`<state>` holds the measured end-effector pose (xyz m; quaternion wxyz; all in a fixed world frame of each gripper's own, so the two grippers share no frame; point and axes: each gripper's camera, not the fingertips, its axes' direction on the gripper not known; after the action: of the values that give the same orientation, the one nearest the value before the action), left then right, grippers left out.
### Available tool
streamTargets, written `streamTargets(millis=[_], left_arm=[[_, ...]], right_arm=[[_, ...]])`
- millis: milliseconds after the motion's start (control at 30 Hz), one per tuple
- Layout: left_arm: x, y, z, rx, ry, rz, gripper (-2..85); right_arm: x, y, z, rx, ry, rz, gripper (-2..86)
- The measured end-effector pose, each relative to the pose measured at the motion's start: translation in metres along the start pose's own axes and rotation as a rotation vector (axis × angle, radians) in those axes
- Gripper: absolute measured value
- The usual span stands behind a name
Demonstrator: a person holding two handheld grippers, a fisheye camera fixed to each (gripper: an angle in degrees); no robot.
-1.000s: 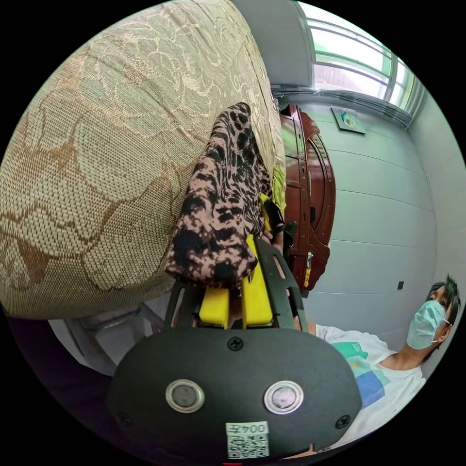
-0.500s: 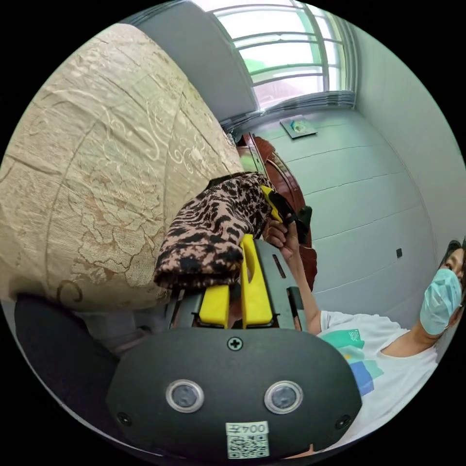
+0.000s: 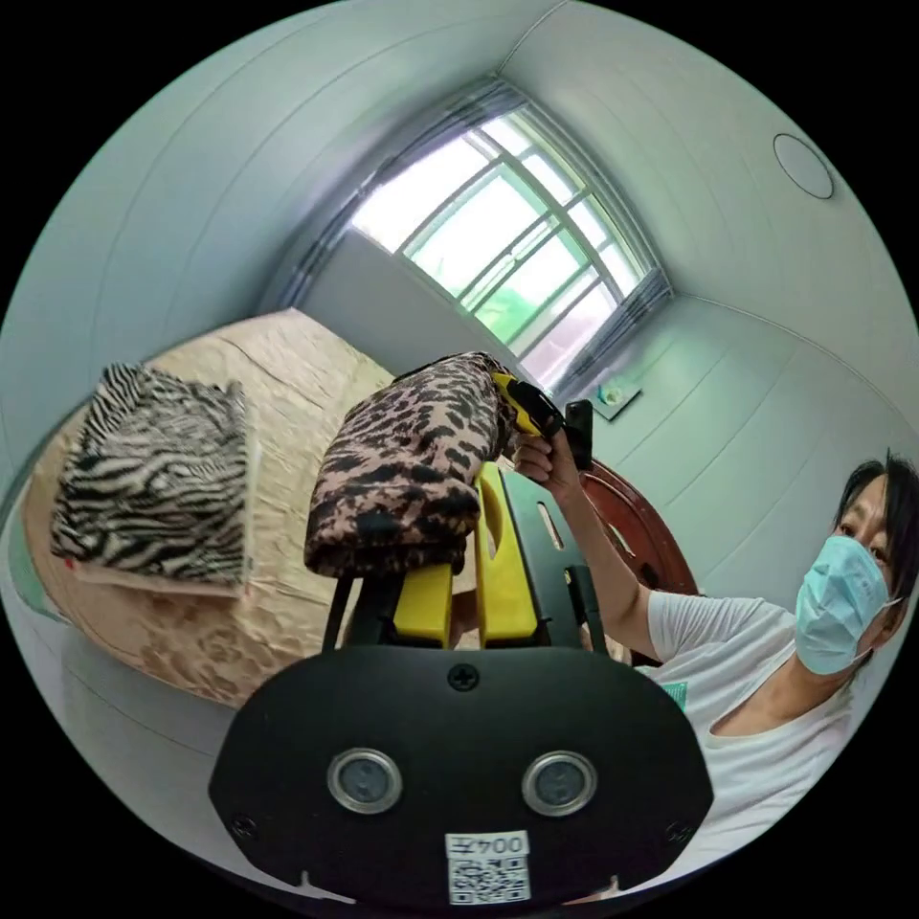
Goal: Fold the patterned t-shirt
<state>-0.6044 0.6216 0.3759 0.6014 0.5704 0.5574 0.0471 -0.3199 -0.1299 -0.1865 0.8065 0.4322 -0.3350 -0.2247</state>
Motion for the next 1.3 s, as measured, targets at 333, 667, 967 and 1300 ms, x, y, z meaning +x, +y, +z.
streamTargets(millis=[333,667,967,1300], left_arm=[[-0.290,0.022,-0.031,0.093,-0.114,-0.563,5.6],[-0.297,0.079,-0.069,0.247,0.184,-0.528,7.3],[-0.230,0.130,-0.125,0.398,-0.104,-0.376,0.7],[-0.281,0.055,-0.011,0.162,-0.425,-0.431,0.2]], right_arm=[[0.143,0.011,0.267,-0.400,0.075,0.365,7.8],[0.081,0.096,0.237,-0.337,0.115,0.162,8.1],[0.039,0.145,0.278,-0.423,0.178,0.024,-0.1],[0.019,0.176,0.133,-0.252,0.200,0.106,-0.1]])
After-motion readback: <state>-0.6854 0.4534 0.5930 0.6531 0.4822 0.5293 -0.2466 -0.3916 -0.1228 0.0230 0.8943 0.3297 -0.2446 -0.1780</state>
